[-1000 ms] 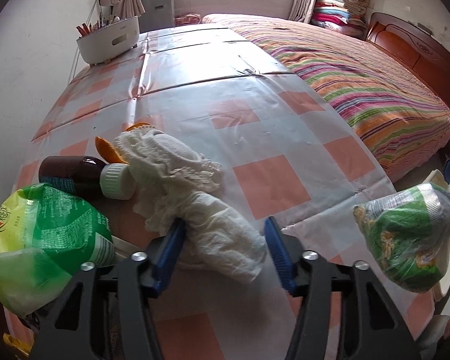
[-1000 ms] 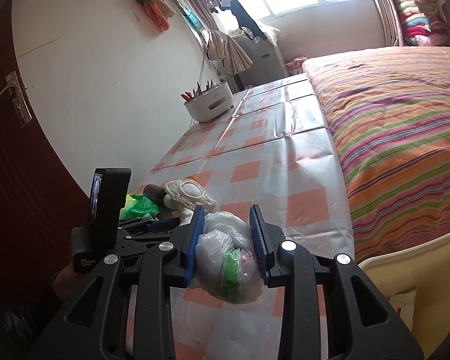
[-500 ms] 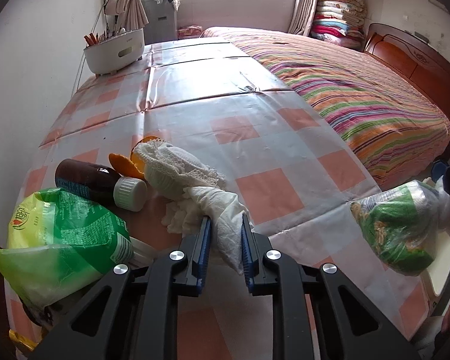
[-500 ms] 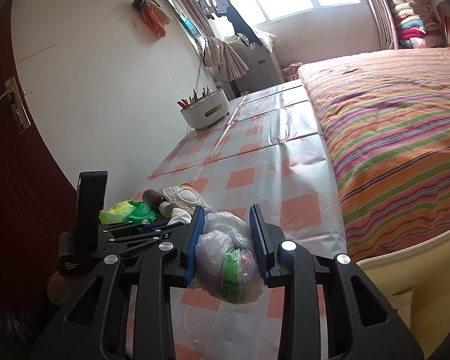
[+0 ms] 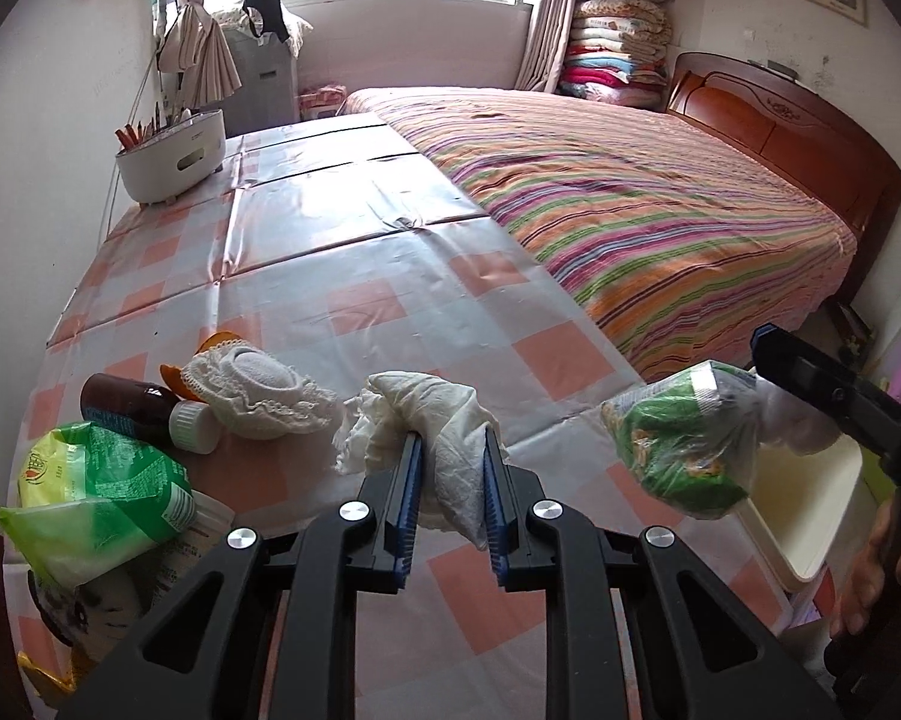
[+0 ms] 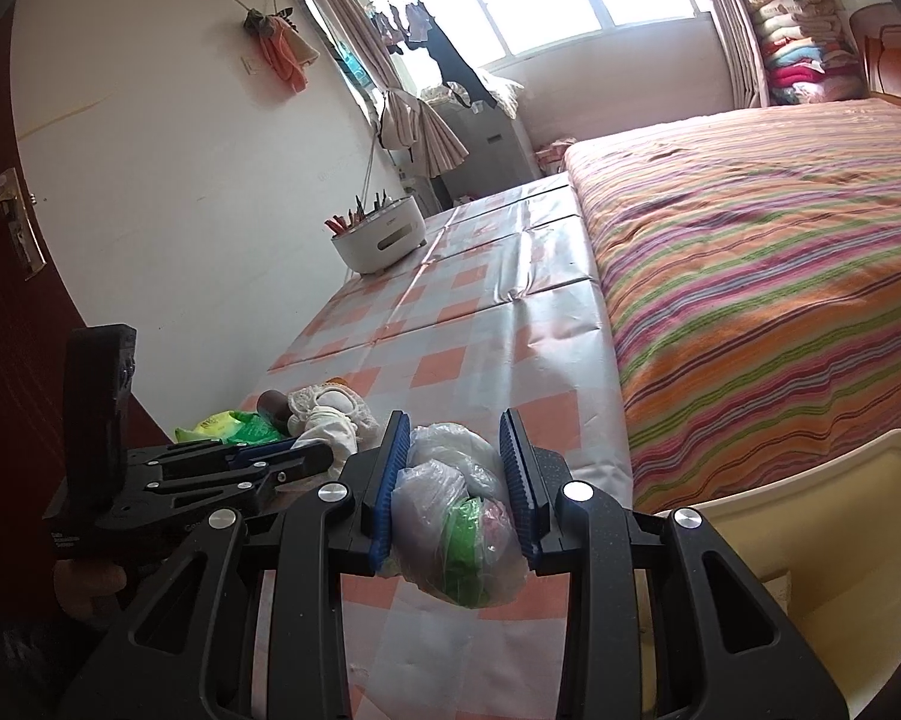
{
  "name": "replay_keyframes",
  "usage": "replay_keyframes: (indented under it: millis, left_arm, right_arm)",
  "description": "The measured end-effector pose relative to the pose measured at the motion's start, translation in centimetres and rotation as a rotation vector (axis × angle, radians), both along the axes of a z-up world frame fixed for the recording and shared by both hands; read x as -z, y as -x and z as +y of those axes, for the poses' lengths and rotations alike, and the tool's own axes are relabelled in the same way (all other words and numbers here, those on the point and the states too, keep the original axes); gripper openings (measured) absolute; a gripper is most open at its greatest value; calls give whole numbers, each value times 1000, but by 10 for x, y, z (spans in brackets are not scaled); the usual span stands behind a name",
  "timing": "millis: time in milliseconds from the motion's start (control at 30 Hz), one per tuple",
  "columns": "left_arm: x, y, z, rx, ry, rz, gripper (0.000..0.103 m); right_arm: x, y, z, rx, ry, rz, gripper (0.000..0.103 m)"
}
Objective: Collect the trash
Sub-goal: 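Carry the bag into the bin and open the right tool while the left tool carries the tissue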
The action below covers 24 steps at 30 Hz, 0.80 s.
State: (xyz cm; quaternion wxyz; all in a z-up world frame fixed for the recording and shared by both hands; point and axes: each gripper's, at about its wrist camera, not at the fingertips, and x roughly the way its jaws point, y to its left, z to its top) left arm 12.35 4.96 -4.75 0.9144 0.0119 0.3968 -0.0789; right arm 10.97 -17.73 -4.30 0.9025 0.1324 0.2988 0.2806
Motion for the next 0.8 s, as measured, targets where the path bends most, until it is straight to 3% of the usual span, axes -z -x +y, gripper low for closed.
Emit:
replay_keyframes:
  millis: [367,800]
  left_arm:
    - [-11,8,-40,95,11,-19,19]
    - [-18,14,-79,182,35,-23,19]
  right_arm:
    - [3,5,-40,122,42,-13,30]
    - [7,19,-78,285,176,-24,30]
